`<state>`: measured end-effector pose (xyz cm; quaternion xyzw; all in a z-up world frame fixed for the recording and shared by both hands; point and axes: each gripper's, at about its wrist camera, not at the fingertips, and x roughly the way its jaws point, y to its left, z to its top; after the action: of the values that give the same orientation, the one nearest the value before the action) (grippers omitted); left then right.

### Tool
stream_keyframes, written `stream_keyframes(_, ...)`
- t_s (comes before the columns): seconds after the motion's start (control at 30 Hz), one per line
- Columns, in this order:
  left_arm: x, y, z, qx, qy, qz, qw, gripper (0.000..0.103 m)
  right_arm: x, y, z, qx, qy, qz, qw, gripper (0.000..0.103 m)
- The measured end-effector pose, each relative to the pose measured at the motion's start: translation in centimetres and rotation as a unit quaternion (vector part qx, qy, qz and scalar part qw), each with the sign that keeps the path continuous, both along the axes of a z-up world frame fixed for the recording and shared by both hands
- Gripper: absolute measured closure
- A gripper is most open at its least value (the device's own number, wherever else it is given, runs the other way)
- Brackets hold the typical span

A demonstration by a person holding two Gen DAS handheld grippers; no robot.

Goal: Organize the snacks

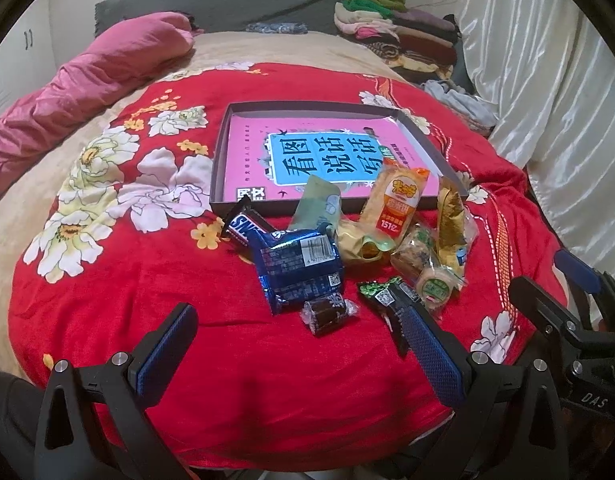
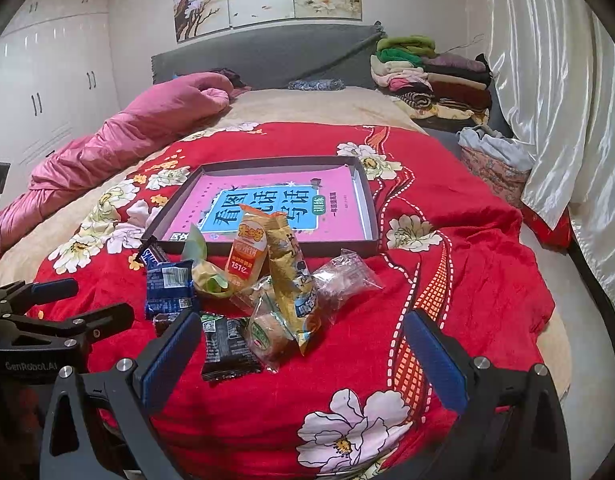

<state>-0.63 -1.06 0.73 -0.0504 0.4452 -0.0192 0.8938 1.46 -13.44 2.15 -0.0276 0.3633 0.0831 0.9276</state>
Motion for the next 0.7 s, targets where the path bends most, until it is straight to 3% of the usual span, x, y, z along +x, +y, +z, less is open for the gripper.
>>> stream_keyframes(0.7, 0.29, -0.15, -0.72, -0.014, 0.013, -0.007, 0.9998, 0.001, 0.32, -0.59, -0.22, 0.005, 0.002, -0.007, 1.000, 0.000)
